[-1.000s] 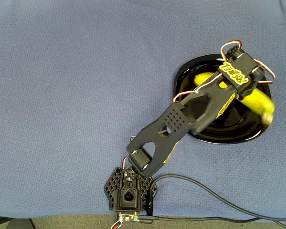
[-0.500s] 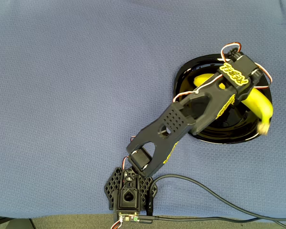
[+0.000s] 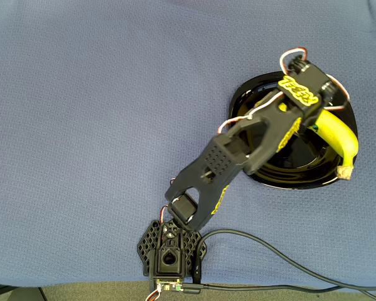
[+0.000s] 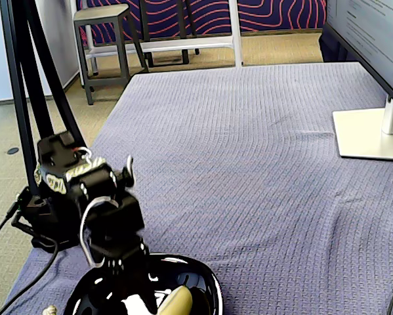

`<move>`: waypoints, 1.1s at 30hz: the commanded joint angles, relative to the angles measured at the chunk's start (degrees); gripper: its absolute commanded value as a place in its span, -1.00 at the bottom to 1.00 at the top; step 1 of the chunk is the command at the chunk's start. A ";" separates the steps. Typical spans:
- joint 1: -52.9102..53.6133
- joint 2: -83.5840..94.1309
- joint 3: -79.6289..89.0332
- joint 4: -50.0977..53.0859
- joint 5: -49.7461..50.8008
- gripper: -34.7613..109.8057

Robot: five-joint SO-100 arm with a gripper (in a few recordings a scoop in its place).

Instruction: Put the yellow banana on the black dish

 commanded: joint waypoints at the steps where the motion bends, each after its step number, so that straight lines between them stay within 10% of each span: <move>1: -0.53 11.34 4.13 0.70 -0.88 -0.24; 8: -3.78 25.14 19.07 0.00 -0.97 -0.52; 33: -43.95 84.29 74.79 -6.50 5.63 -0.52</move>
